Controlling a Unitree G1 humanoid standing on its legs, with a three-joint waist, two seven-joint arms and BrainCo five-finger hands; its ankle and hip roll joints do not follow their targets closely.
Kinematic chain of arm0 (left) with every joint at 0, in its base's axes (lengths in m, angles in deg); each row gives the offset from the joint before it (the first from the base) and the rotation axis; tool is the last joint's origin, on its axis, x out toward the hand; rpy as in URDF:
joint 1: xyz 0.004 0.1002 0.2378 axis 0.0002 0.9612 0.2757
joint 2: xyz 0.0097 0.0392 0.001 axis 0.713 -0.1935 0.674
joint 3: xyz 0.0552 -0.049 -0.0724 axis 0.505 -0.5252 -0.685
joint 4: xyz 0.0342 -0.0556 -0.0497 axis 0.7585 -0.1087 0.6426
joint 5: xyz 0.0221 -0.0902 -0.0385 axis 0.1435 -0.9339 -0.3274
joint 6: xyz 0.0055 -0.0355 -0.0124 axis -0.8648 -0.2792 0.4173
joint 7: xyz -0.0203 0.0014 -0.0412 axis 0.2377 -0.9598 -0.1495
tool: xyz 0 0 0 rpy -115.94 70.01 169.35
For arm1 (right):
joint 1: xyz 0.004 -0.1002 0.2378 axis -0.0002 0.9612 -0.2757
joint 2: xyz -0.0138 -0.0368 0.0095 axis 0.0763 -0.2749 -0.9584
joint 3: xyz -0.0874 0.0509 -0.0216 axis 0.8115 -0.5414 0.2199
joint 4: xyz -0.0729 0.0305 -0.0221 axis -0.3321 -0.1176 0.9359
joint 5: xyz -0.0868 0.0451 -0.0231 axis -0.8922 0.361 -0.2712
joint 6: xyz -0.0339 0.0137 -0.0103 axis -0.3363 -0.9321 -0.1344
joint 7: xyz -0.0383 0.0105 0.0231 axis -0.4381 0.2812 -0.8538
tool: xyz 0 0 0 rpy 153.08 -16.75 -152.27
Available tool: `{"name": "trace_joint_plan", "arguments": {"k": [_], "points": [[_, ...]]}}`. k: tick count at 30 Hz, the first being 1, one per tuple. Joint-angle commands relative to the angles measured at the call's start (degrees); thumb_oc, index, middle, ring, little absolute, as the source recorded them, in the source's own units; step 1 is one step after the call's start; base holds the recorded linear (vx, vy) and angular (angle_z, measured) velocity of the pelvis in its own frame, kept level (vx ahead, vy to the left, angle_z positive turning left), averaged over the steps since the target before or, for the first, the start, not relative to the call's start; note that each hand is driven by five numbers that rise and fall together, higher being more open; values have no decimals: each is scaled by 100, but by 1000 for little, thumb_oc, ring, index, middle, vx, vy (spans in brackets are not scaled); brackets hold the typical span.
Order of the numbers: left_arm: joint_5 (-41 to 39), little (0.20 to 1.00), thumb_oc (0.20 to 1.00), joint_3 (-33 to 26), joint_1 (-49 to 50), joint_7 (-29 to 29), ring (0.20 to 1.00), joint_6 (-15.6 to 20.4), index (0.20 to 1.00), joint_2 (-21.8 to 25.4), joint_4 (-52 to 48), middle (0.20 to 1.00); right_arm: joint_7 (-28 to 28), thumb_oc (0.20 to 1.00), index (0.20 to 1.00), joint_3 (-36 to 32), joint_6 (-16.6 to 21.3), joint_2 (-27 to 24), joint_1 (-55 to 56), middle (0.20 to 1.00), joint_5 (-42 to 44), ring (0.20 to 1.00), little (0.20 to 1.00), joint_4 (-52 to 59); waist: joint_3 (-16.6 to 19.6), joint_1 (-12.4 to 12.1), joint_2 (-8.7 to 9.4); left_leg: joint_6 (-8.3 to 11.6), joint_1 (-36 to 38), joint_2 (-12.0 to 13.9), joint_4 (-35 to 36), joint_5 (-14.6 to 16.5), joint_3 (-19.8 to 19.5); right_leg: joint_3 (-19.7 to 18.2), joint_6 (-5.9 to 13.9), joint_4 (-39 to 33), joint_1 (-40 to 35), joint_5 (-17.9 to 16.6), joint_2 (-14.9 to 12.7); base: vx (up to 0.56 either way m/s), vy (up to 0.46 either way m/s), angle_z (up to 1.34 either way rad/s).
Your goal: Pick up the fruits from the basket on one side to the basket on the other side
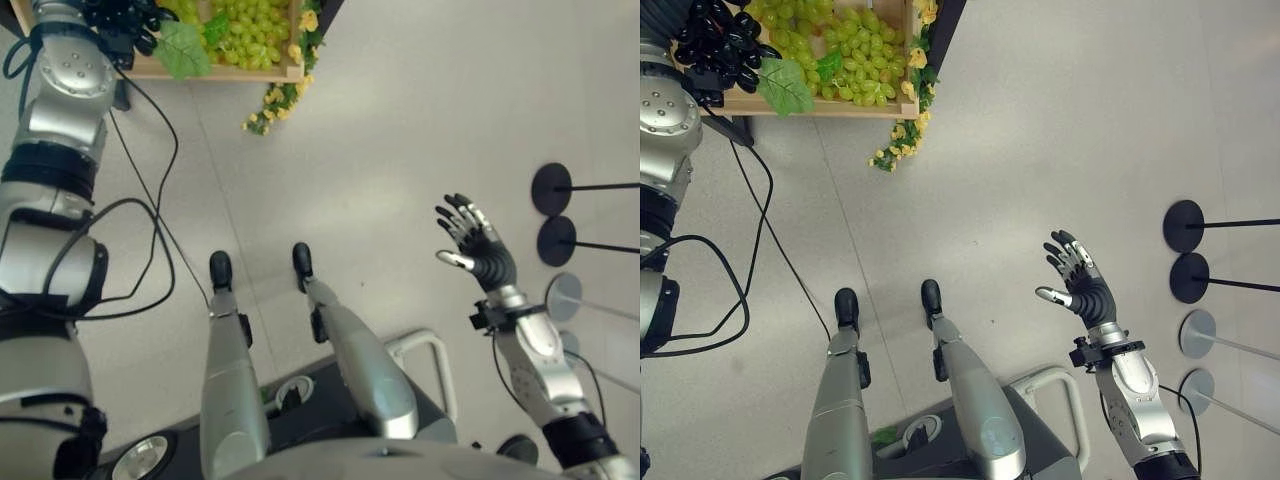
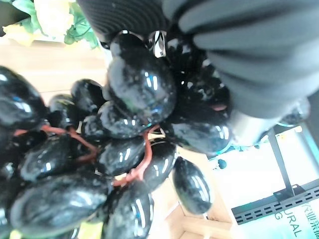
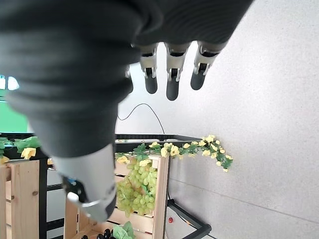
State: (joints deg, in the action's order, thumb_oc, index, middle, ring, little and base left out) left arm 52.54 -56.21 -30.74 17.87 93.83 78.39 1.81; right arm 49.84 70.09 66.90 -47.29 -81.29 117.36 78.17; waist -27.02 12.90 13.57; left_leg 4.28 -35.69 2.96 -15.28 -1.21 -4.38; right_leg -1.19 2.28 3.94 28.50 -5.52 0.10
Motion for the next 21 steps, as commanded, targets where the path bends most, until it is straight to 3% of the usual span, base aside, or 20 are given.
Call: {"name": "trace_joint_plan", "arguments": {"k": [1, 2, 3, 21], "points": [[173, 561, 561, -43, -784, 35, 561, 290, 561, 276, 206, 561, 40, 1000, 1000, -263, 254, -185, 48, 1000, 206, 1000, 1000, 201, 187, 63, 75, -64, 243, 61, -295, 344, 129, -50, 852, 234, -314, 339, -425, 0, 0, 0], [174, 812, 812, -45, -784, 24, 812, 283, 812, 269, 236, 812, 42, 1000, 1000, -259, 257, -182, 50, 1000, 215, 1000, 1000, 226, 194, 70, 81, -66, 234, 65, -301, 352, 131, -58, 855, 225, -305, 333, -422, 22, 7, -6], [179, 1000, 1000, -55, -782, 22, 1000, 276, 1000, 262, 271, 1000, 51, 1000, 1000, -259, 254, -180, 52, 1000, 219, 1000, 1000, 240, 198, 75, 84, -69, 227, 68, -308, 358, 141, -62, 856, 222, -292, 326, -420, 16, 2, -8], [389, 1000, 1000, -160, -702, -99, 1000, 18, 1000, 165, 763, 1000, 99, 1000, 1000, -325, 241, -237, 109, 1000, 207, 1000, 1000, 406, 186, 147, 182, -111, 132, 93, -369, 386, 196, -157, 851, 169, -182, 226, -370, 2, 1, -3]]}}
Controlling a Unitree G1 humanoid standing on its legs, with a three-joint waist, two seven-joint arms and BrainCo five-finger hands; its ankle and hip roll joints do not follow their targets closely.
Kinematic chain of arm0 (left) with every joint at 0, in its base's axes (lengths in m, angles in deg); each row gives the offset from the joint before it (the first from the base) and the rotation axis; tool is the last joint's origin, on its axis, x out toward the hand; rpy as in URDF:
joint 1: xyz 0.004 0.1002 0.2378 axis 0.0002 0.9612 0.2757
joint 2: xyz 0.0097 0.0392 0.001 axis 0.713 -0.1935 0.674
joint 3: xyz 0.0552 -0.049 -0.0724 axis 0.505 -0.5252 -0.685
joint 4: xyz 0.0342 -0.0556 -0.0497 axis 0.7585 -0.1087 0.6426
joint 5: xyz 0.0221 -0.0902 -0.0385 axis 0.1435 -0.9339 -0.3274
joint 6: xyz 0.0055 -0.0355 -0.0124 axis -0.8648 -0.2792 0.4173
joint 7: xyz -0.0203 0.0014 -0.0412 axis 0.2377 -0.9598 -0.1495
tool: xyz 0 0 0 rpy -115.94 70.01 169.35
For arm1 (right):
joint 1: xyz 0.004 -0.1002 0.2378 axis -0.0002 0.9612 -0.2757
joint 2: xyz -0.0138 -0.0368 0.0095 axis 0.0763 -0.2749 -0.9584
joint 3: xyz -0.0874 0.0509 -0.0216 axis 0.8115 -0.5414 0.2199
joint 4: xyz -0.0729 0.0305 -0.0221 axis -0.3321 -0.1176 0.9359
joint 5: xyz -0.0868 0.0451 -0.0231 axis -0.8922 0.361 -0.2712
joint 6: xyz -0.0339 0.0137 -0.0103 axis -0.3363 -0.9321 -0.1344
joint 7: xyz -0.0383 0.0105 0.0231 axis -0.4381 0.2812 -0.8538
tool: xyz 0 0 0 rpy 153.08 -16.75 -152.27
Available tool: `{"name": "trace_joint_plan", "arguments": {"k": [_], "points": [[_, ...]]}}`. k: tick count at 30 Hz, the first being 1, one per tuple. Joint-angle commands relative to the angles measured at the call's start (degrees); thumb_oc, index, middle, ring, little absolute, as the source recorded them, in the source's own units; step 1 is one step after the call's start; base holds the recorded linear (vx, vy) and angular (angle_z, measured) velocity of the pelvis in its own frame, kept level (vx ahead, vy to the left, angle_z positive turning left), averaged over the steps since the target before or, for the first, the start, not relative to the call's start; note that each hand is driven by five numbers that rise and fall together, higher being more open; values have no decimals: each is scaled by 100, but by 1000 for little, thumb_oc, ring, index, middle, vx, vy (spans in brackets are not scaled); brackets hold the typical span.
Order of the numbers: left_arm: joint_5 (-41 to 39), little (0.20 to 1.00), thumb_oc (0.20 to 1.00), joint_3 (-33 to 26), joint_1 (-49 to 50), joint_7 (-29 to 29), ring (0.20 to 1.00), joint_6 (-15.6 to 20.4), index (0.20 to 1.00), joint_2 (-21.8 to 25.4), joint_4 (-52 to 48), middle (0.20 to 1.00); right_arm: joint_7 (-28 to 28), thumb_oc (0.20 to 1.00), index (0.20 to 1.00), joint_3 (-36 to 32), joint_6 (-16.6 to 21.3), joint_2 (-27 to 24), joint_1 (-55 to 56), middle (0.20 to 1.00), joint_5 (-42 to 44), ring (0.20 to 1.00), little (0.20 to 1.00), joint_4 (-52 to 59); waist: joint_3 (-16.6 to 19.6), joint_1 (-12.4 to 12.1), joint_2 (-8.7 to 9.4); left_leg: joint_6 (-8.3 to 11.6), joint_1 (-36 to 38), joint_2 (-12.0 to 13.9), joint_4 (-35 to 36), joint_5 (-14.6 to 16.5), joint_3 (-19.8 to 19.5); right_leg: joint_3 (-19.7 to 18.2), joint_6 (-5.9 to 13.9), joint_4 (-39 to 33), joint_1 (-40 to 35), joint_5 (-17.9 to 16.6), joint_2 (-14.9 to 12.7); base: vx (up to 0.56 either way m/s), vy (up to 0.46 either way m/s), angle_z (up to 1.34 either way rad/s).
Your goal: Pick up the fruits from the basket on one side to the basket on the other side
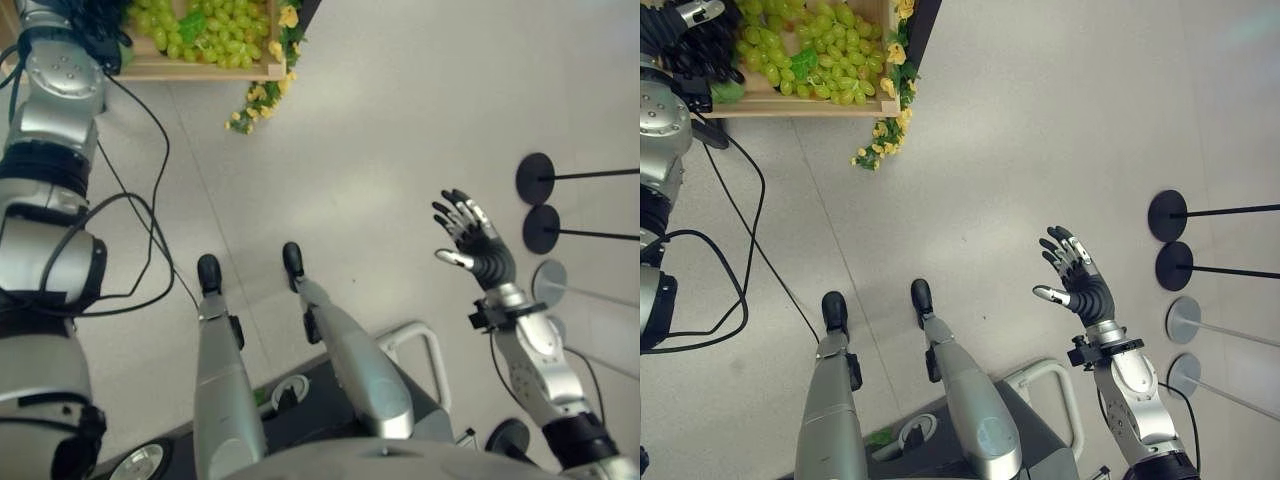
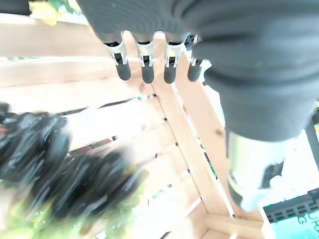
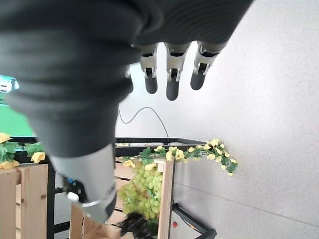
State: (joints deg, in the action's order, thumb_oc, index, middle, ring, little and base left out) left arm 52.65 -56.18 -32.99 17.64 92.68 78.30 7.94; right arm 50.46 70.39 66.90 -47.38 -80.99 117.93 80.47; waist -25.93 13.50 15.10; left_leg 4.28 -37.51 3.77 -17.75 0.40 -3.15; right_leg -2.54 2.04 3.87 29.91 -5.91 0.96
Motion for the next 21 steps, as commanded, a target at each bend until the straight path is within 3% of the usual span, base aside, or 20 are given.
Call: {"name": "trace_joint_plan", "arguments": {"k": [1, 21], "points": [[377, 1000, 1000, -162, -480, -77, 1000, 133, 1000, 173, 151, 1000, 37, 1000, 1000, -357, 239, -227, 80, 1000, 151, 1000, 1000, 177, 76, 86, 29, -111, 313, 12, -123, 225, 73, -21, 875, 177, -321, 266, -455, 0, 0, 0], [508, 1000, 1000, -46, -535, -231, 1000, 78, 1000, 259, 222, 1000, 105, 1000, 1000, -356, 233, -257, 54, 1000, 221, 1000, 1000, 268, 3, 92, 57, -134, 229, -2, -260, 261, 39, -26, 876, 207, -265, 234, -431, 0, 0, 0]]}}
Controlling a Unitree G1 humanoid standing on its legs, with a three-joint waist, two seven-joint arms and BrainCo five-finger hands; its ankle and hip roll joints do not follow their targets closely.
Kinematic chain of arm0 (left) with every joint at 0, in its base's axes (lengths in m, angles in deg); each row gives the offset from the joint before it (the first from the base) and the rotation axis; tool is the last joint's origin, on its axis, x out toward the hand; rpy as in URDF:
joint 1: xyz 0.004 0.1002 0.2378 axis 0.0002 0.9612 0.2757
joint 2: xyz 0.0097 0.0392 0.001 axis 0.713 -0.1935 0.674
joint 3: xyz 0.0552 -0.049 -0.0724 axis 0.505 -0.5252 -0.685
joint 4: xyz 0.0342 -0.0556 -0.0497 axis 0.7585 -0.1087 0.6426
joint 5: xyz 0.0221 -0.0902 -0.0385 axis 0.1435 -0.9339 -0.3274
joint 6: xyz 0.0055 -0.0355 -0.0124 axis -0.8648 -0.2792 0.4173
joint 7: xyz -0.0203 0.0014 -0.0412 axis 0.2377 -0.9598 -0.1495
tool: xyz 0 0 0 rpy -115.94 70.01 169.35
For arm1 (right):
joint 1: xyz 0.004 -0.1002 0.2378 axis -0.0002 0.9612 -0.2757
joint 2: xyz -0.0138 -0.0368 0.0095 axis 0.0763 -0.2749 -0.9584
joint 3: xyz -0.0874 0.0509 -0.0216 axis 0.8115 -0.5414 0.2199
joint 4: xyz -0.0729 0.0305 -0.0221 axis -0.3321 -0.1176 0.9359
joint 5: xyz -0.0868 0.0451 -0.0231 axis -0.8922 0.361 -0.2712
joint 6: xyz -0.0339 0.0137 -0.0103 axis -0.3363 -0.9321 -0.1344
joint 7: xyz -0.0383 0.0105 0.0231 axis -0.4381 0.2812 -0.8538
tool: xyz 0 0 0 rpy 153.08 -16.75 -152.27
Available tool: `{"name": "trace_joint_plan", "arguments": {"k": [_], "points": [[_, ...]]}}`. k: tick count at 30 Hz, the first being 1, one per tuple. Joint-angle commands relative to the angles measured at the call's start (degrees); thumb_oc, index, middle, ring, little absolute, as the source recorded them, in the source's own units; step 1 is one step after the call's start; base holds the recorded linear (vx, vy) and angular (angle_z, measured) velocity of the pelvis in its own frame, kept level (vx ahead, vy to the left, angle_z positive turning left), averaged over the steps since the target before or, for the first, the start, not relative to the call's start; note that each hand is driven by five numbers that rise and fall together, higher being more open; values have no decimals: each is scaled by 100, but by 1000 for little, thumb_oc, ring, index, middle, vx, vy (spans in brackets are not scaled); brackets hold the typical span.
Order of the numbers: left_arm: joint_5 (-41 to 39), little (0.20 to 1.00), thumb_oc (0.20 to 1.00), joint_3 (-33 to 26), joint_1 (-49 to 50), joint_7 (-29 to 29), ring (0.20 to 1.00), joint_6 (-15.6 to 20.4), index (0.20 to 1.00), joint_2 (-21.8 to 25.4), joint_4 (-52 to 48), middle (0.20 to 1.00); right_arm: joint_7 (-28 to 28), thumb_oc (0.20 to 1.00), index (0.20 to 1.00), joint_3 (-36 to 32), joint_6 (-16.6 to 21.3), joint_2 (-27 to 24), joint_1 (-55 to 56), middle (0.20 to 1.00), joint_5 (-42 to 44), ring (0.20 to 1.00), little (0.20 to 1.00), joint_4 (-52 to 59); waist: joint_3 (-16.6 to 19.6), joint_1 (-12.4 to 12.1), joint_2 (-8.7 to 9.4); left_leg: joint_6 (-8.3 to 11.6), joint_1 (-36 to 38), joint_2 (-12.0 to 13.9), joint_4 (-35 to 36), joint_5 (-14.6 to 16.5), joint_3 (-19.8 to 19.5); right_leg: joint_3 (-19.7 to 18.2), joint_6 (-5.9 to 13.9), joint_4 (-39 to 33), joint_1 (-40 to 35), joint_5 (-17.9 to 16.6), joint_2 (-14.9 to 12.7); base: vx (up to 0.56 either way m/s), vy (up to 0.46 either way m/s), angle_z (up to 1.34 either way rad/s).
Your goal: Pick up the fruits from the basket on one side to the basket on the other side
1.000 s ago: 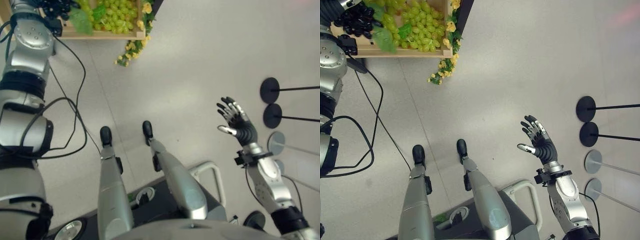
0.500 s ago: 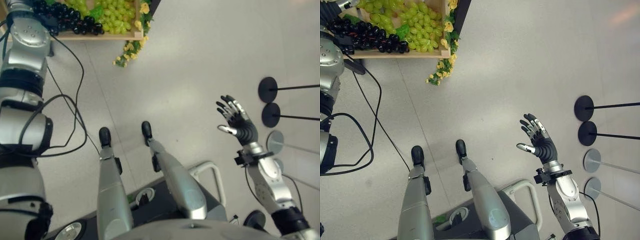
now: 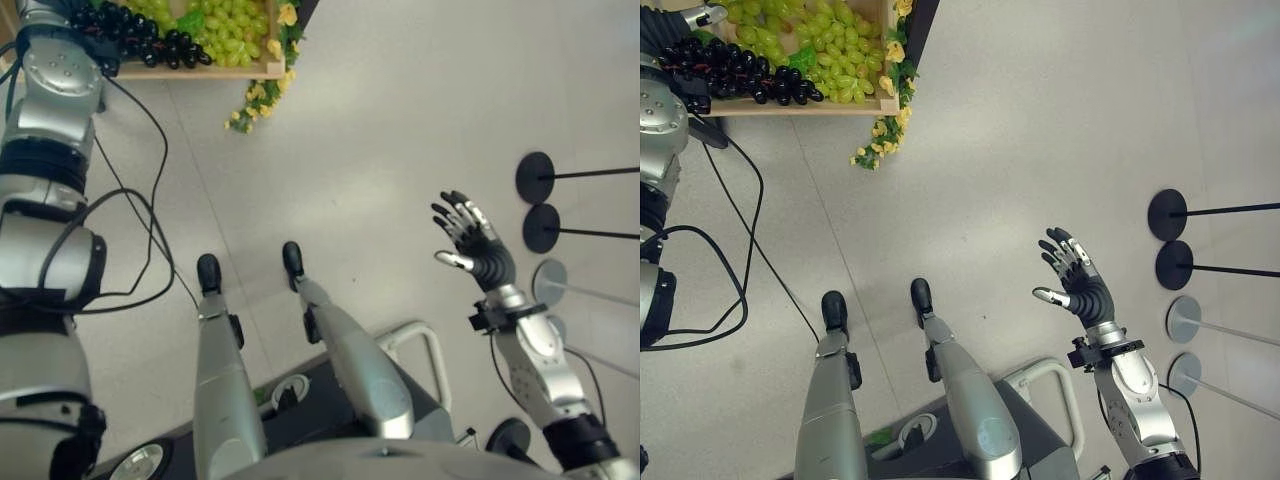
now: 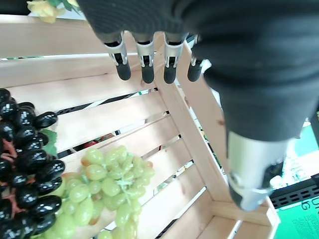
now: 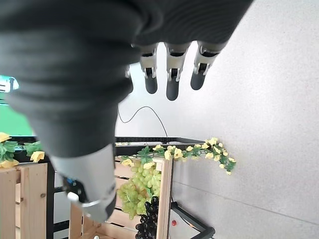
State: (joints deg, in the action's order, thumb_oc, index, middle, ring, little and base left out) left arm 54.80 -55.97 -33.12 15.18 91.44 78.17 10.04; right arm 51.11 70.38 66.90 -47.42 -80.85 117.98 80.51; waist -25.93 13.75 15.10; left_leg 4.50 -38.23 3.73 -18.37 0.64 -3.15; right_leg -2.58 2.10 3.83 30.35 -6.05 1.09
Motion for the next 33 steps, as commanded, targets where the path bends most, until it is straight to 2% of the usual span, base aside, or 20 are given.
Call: {"name": "trace_joint_plan", "arguments": {"k": [1, 6, 7, 8, 10, 11, 12, 13, 16, 17, 18, 20, 26, 30, 33], "points": [[268, 1000, 1000, -99, -484, 38, 1000, 213, 1000, 252, -13, 1000, 36, 1000, 1000, -338, 233, -244, 38, 1000, 210, 1000, 1000, 256, 3, 62, 57, -157, 294, -1, -220, 242, 31, -30, 868, 222, -305, 249, -439, 0, 0, 0], [-12, 1000, 1000, -588, 193, 206, 1000, 444, 1000, 74, -826, 1000, -23, 1000, 1000, -288, 229, -217, 37, 1000, 214, 1000, 1000, 191, -15, -16, -14, -146, 381, -29, -239, 261, 3, 8, 826, 337, -341, 344, -441, 0, 0, 0], [10, 1000, 1000, -692, 399, 275, 1000, 506, 1000, 54, -1159, 1000, -50, 1000, 1000, -290, 232, -186, 25, 1000, 212, 1000, 1000, 138, -26, -62, -46, -147, 420, -48, -235, 269, -4, 27, 820, 366, -363, 362, -451, 0, 0, 0], [-112, 1000, 1000, -1122, 1083, 302, 1000, 706, 1000, -12, -2021, 1000, -105, 1000, 1000, -364, 247, -135, 45, 1000, 154, 1000, 1000, 103, -41, -173, -130, -148, 505, -93, -210, 290, -28, 66, 797, 427, -421, 420, -479, -15, -12, -5], [-98, 1000, 1000, -1177, 1150, 309, 1000, 692, 1000, -15, -2063, 1000, -106, 1000, 1000, -352, 246, -160, 54, 1000, 154, 1000, 1000, 106, -27, -152, -145, -148, 510, -94, -208, 291, -30, 69, 797, 427, -427, 422, -479, -9, -23, -10], [-103, 1000, 1000, -1904, 2322, 360, 1000, 988, 1000, -144, -3515, 1000, -188, 1000, 1000, -533, 299, -84, 144, 1000, 50, 1000, 1000, 52, -70, -346, -291, -152, 643, -197, -174, 301, -82, 144, 754, 499, -551, 477, -562, -18, -33, -8], [-95, 1000, 1000, -1938, 2361, 361, 1000, 977, 1000, -146, -3545, 1000, -189, 1000, 1000, -525, 299, -97, 145, 1000, 50, 1000, 1000, 54, -54, -323, -293, -153, 633, -208, -146, 256, -84, 147, 756, 483, -538, 448, -574, -20, -49, 0], [-43, 1000, 1000, -2444, 3198, 329, 1000, 1156, 1000, -305, -4446, 1000, -263, 1000, 1000, -660, 324, -1, 238, 1000, -67, 1000, 1000, -12, -117, -470, -397, -156, 748, -258, -148, 302, -132, 211, 736, 512, -665, 507, -626, -26, -14, 10], [-18, 1000, 1000, -2753, 3715, 231, 1000, 1210, 1000, -408, -4928, 1000, -285, 1000, 1000, -711, 333, 11, 298, 1000, -121, 1000, 1000, -48, -107, -486, -455, -163, 809, -302, -68, 233, -155, 249, 717, 491, -713, 497, -661, -10, -11, 21], [86, 1000, 1000, -3137, 4404, 159, 1000, 1333, 1000, -603, -5446, 1000, -326, 1000, 1000, -799, 334, 52, 365, 1000, -221, 1000, 1000, -127, -116, -580, -535, -162, 975, -319, 14, 225, -161, 298, 693, 511, -816, 535, -707, -21, 5, 21], [87, 1000, 1000, -3146, 4414, 158, 1000, 1330, 1000, -604, -5453, 1000, -327, 1000, 1000, -795, 334, 49, 365, 1000, -221, 1000, 1000, -127, -110, -571, -534, -163, 976, -322, 26, 215, -163, 300, 693, 506, -815, 532, -710, -9, 20, 16], [-83, 1000, 1000, -3636, 5565, -181, 1000, 1507, 1000, -1071, -6178, 1000, -407, 1000, 1000, -976, 326, 182, 408, 1000, -294, 1000, 1000, -324, 13, -726, -692, -173, 1299, -385, 233, 183, -212, 380, 657, 495, -1053, 577, -779, 20, 22, 20], [-180, 1000, 1000, -3859, 6634, -654, 1000, 1493, 1000, -1551, -6638, 1000, -384, 1000, 1000, -1179, 287, 204, 510, 1000, -342, 1000, 1000, -375, 220, -805, -806, -184, 1702, -441, 394, 174, -250, 493, 639, 462, -1422, 643, -851, 28, 22, 16], [-153, 1000, 1000, -3899, 7247, -934, 1000, 1486, 1000, -1865, -6797, 1000, -404, 1000, 1000, -1394, 289, 257, 463, 1000, -362, 1000, 1000, -441, 498, -868, -906, -190, 1997, -490, 520, 185, -279, 554, 631, 349, -1727, 651, -865, 25, 30, 11], [-133, 1000, 1000, -3914, 7448, -1007, 1000, 1479, 1000, -1965, -6872, 1000, -399, 1000, 1000, -1415, 287, 276, 466, 1000, -363, 1000, 1000, -461, 594, -885, -935, -195, 2122, -490, 550, 202, -286, 557, 625, 318, -1840, 671, -863, 23, 30, 7]]}}
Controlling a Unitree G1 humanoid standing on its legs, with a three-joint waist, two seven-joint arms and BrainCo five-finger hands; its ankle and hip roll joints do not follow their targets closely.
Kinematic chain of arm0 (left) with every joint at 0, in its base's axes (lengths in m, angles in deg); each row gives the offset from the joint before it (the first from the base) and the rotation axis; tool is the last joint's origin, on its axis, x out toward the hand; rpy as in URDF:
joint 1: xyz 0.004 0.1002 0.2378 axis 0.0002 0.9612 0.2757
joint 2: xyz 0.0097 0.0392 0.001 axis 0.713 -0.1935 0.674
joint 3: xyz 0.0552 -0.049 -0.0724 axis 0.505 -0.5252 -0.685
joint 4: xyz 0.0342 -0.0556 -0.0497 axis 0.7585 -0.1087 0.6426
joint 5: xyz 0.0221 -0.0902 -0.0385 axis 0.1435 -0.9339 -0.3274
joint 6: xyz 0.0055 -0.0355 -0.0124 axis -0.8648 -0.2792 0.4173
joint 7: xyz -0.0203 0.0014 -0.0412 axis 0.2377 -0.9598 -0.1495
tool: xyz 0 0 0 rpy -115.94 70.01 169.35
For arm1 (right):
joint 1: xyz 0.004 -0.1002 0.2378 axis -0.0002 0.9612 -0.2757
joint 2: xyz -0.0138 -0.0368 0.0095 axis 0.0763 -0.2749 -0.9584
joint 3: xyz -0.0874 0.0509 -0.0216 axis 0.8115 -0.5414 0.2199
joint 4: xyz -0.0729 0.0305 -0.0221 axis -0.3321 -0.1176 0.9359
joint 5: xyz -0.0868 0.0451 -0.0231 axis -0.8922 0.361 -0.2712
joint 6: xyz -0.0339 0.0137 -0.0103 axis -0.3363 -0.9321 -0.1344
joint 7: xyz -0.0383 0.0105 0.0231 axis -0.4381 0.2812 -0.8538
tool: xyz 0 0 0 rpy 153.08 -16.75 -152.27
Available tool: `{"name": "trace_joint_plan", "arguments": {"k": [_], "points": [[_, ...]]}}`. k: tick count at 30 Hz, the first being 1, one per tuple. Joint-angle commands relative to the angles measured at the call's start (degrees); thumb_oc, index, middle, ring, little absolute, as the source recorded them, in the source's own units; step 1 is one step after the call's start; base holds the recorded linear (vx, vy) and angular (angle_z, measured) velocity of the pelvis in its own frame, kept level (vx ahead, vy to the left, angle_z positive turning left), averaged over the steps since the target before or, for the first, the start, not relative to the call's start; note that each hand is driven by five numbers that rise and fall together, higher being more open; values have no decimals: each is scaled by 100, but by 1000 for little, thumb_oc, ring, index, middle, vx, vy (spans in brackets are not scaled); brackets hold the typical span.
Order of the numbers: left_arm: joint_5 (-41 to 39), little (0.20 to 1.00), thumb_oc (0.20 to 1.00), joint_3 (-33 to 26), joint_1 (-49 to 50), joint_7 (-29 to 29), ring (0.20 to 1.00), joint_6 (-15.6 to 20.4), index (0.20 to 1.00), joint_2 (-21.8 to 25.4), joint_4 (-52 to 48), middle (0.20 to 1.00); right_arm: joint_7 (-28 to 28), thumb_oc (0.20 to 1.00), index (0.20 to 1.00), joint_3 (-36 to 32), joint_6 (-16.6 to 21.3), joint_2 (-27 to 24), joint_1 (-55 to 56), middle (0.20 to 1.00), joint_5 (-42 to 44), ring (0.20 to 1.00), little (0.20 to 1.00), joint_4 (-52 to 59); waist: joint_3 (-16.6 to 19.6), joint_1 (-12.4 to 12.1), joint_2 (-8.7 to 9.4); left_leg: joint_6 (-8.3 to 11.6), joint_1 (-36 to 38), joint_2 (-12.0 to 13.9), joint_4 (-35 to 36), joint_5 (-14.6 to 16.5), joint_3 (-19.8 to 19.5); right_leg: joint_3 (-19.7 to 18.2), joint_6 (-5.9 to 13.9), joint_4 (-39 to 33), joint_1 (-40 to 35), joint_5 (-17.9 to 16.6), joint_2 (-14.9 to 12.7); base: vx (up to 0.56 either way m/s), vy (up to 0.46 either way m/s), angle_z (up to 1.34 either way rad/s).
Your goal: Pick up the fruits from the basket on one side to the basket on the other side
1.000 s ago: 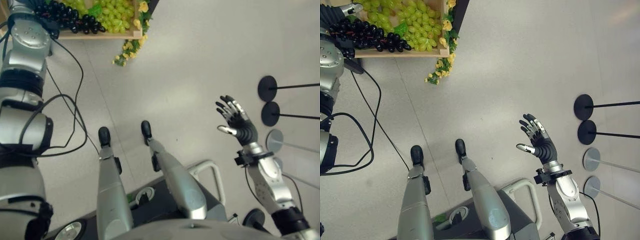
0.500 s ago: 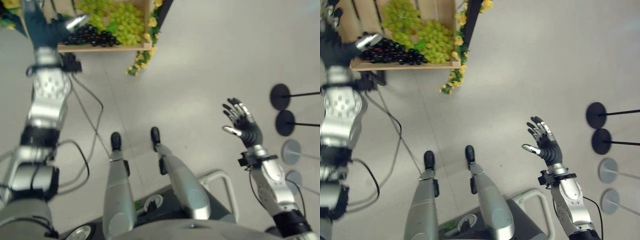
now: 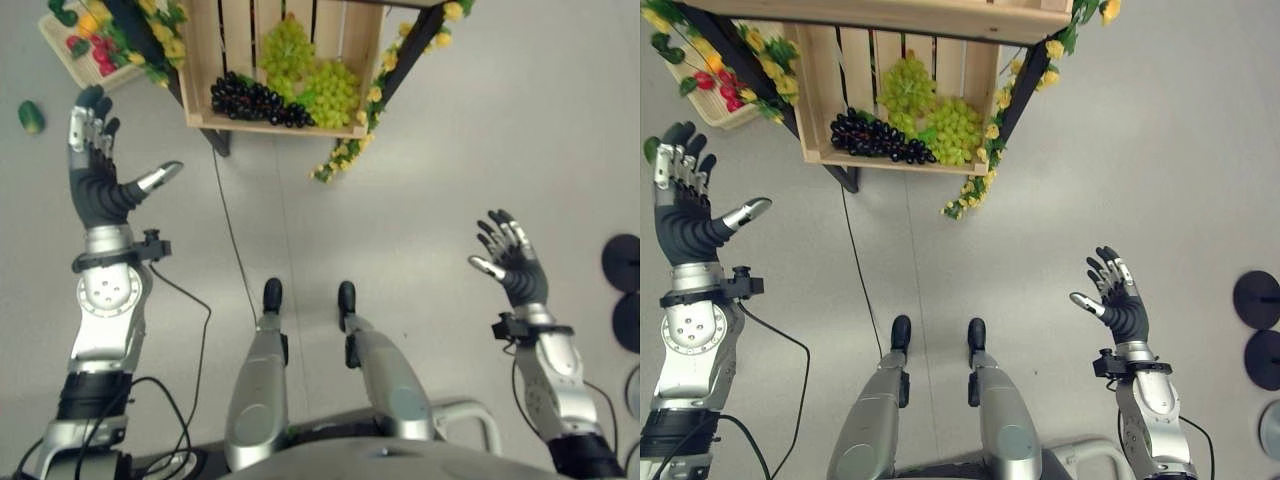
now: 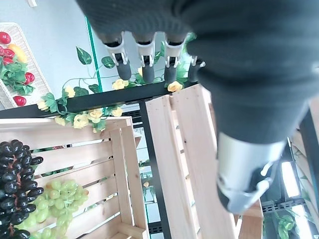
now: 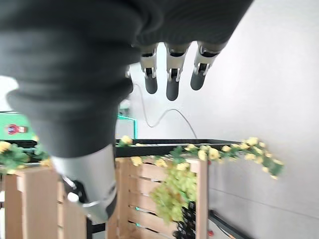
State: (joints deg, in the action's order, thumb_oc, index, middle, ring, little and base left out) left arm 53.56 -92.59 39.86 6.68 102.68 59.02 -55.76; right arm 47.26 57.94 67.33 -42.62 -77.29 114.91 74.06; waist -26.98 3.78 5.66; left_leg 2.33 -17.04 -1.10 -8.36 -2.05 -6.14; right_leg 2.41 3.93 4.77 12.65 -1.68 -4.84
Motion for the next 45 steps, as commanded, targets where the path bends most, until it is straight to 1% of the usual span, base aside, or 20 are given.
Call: {"name": "trace_joint_plan", "arguments": {"k": [1, 7, 15, 19, 22, 25, 26, 28, 30, 31, 33, 35, 36, 37, 38, 39, 41, 42, 43, 45], "points": [[-36, 1000, 1000, -260, 275, -207, 1000, 347, 1000, -110, -323, 1000, -32, 1000, 1000, -188, 245, -198, 102, 1000, -56, 1000, 1000, 149, 769, 110, -7, 17, 78, -7, -441, 491, 21, 55, 435, 220, -124, 250, -258, 39, 27, 1], [30, 1000, 1000, -153, 724, -438, 1000, 336, 1000, -256, -303, 1000, -180, 1000, 1000, -289, 246, -86, 50, 1000, -143, 1000, 1000, -136, 1141, 91, -22, 1, 472, 31, -447, 628, 79, 89, 422, 221, -474, 361, -228, 52, 23, -2], [67, 1000, 1000, -49, 911, -559, 1000, 219, 1000, -340, -112, 1000, -322, 1000, 1000, -442, 219, 35, 118, 1000, -260, 1000, 1000, -231, 1650, 190, -89, -38, 987, 29, -6, 595, 115, 102, 484, 77, -828, 355, -260, 61, 38, -2], [209, 1000, 1000, -92, 982, -584, 1000, 178, 1000, -288, -164, 1000, -367, 1000, 1000, -582, 226, 48, 128, 1000, -285, 1000, 1000, -219, 1765, 255, -56, -83, 1075, 25, -190, 796, 234, 13, 505, 133, -902, 381, -294, 59, 44, -3], [224, 1000, 1000, -109, 994, -643, 1000, 144, 1000, -266, -198, 1000, -395, 1000, 1000, -669, 208, 11, 192, 1000, -356, 1000, 1000, -166, 1726, 295, -20, -117, 1018, -27, -753, 1084, 325, -190, 523, 246, -946, 416, -327, 30, 71, -15], [249, 1000, 1000, -68, 976, -673, 1000, 117, 1000, -242, -218, 1000, -390, 1000, 1000, -730, 185, -12, 258, 1000, -356, 1000, 1000, -154, 1696, 356, -32, -194, 996, -49, -972, 1273, 413, -319, 545, 391, -932, 444, -360, -11, 135, -27], [271, 1000, 1000, 3, 878, -693, 1000, 118, 1000, -222, -206, 1000, -433, 1000, 1000, -772, 186, -26, 309, 1000, -438, 1000, 1000, -148, 1624, 446, -36, -254, 984, -70, -1064, 1332, 532, -486, 634, 542, -838, 303, -400, -114, 182, -28], [397, 1000, 1000, 58, 709, -650, 1000, 126, 1000, -136, -208, 1000, -553, 1000, 1000, -852, 199, -42, 249, 1000, -546, 1000, 1000, -92, 1541, 603, -15, -288, 907, -126, -1072, 1353, 795, -785, 882, 419, -607, -185, -509, -196, 227, -28], [372, 1000, 1000, 28, 680, -588, 1000, 172, 1000, -100, -218, 1000, -611, 1000, 1000, -817, 219, -38, 131, 1000, -588, 1000, 1000, -84, 1442, 667, -40, -255, 950, -14, -962, 1357, 1067, -854, 1033, 365, -346, -542, -534, -210, 198, -63], [424, 1000, 1000, -16, 657, -483, 1000, 165, 1000, -63, -224, 1000, -669, 1000, 1000, -743, 243, -31, -10, 1000, -605, 1000, 1000, -33, 1368, 560, -113, -233, 1012, 163, -852, 1265, 1307, -405, 1029, 413, -157, -461, -600, -227, 244, -114], [418, 1000, 1000, -73, 625, -375, 1000, 165, 1000, -57, -264, 1000, -768, 1000, 1000, -627, 249, -60, -184, 1000, -685, 1000, 1000, 50, 1273, 357, -249, -264, 1056, 299, -705, 1080, 1564, 429, 866, 1037, -105, -139, -742, -214, 302, -167], [328, 1000, 1000, -114, 618, -385, 1000, 150, 1000, -67, -313, 1000, -807, 1000, 1000, -631, 221, -63, -169, 1000, -720, 1000, 1000, 62, 1335, 323, -283, -357, 1135, 256, -376, 873, 1854, 716, 698, 1639, -292, 248, -583, -204, 251, -168], [362, 1000, 1000, -150, 611, -363, 1000, 140, 1000, -63, -336, 1000, -792, 1000, 1000, -646, 210, -64, -154, 1000, -759, 1000, 1000, 94, 1402, 289, -277, -388, 1176, 245, -266, 831, 2048, 875, 671, 1834, -419, 382, -512, -152, 171, -106], [392, 1000, 1000, -203, 626, -315, 1000, 132, 1000, -73, -378, 1000, -827, 1000, 1000, -665, 217, -74, -184, 1000, -801, 1000, 1000, 122, 1462, 235, -300, -446, 1176, 277, -234, 827, 2253, 1172, 636, 2149, -559, 517, -504, -111, 120, -116], [397, 1000, 1000, -242, 645, -290, 1000, 121, 1000, -102, -426, 1000, -859, 1000, 1000, -657, 213, -83, -227, 1000, -829, 1000, 1000, 98, 1516, 161, -270, -468, 1175, 287, -225, 851, 2427, 1293, 620, 2181, -671, 628, -533, -98, 81, -93], [399, 1000, 1000, -274, 681, -269, 1000, 110, 1000, -120, -453, 1000, -916, 1000, 1000, -644, 227, -91, -265, 1000, -895, 1000, 1000, 73, 1566, 90, -248, -482, 1150, 333, -246, 846, 2655, 1571, 619, 2236, -797, 619, -579, -71, 3, -131], [415, 1000, 1000, -323, 739, -267, 1000, 112, 1000, -163, -501, 1000, -939, 1000, 1000, -639, 206, -72, -319, 1000, -903, 1000, 1000, 55, 1685, -26, -165, -457, 1141, 350, -231, 867, 3003, 1850, 566, 1671, -1112, 734, -586, -1, -47, -128], [396, 1000, 1000, -355, 771, -259, 1000, 108, 1000, -206, -513, 1000, -957, 1000, 1000, -637, 209, -51, -325, 1000, -918, 1000, 1000, 29, 1734, -78, -145, -380, 1174, 350, -272, 990, 3034, 1941, 568, 1312, -1246, 924, -594, 55, -83, -118], [430, 1000, 1000, -393, 798, -235, 1000, 91, 1000, -250, -522, 1000, -1001, 1000, 1000, -622, 217, -67, -352, 1000, -983, 1000, 1000, 15, 1731, -112, -154, -340, 1174, 420, -374, 990, 3166, 1972, 560, 1090, -1332, 903, -578, 61, -118, -99], [427, 1000, 1000, -365, 787, -236, 1000, 96, 1000, -313, -497, 1000, -975, 1000, 1000, -651, 200, -88, -307, 1000, -984, 1000, 1000, 65, 1737, -15, -194, -289, 1207, 492, -362, 951, 3222, 1661, 527, 887, -1288, 936, -395, 34, -123, -89]]}}
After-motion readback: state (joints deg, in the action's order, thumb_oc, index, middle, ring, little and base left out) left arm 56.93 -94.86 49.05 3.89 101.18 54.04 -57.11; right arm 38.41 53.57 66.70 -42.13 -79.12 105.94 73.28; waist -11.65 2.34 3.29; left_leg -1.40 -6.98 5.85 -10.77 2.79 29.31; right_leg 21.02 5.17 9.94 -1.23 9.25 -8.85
